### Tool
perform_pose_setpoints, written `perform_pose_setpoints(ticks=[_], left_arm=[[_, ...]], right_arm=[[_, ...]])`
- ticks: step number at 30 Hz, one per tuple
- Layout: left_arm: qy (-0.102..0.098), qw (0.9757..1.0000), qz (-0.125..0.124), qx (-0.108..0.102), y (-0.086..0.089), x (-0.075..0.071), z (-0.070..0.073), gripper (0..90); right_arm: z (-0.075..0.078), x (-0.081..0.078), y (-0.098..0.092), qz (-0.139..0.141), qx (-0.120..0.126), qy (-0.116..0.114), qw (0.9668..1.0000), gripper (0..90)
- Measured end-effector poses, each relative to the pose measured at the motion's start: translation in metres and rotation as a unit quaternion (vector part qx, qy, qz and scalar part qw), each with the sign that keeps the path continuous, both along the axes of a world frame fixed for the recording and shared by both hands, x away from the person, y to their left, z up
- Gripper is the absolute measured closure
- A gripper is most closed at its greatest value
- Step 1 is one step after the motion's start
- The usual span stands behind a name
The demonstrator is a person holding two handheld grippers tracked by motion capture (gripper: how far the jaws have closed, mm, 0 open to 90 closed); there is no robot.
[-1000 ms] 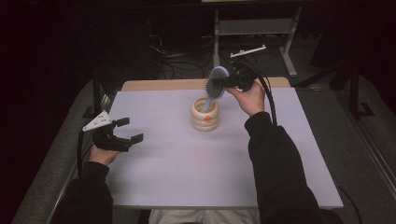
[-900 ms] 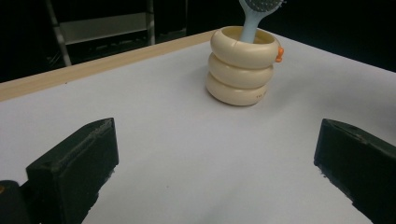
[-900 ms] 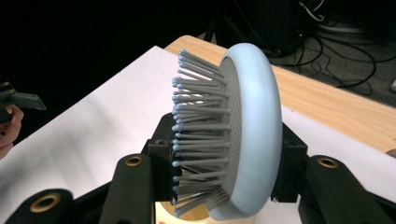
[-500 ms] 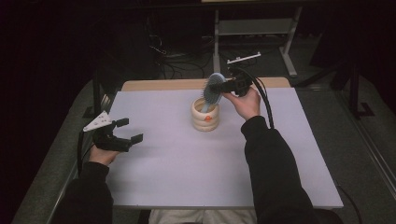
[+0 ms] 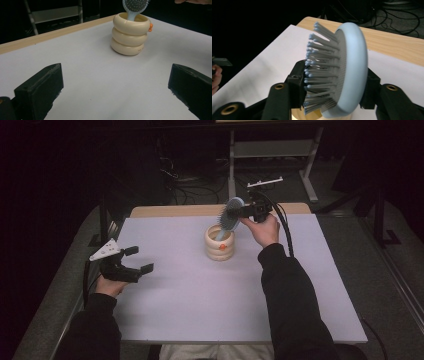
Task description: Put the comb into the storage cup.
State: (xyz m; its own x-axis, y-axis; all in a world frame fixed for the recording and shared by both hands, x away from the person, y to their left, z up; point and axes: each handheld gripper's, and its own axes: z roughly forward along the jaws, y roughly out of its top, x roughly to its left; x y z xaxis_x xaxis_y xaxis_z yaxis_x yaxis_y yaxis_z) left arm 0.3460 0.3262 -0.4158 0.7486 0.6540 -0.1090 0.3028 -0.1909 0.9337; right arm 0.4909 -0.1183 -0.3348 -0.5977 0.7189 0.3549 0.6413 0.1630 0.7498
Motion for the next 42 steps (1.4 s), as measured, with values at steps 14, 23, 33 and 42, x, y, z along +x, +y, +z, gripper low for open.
perform_pose_setpoints(ticks=[14, 23, 33, 42], left_arm=[[-0.002, 1.0, 0.004, 0.0, -0.001, 0.0, 0.001, 0.0], [0.002, 1.0, 0.007, -0.005, 0.001, 0.0, 0.0, 0.0], [0.008, 0.9999, 0.006, -0.004, 0.0, 0.0, -0.002, 0.0], [0.011, 0.9999, 0.007, -0.005, 0.0, 0.0, -0.003, 0.0]], right_arm=[[0.011, -0.008, -0.01, -0.024, -0.034, -0.048, 0.998, 16.7], [0.016, -0.018, -0.018, -0.043, -0.081, -0.098, 0.9909, 0.0], [0.016, -0.032, -0.038, -0.025, -0.071, -0.114, 0.9906, 0.0], [0.015, -0.043, -0.05, -0.02, -0.066, -0.117, 0.9907, 0.0]])
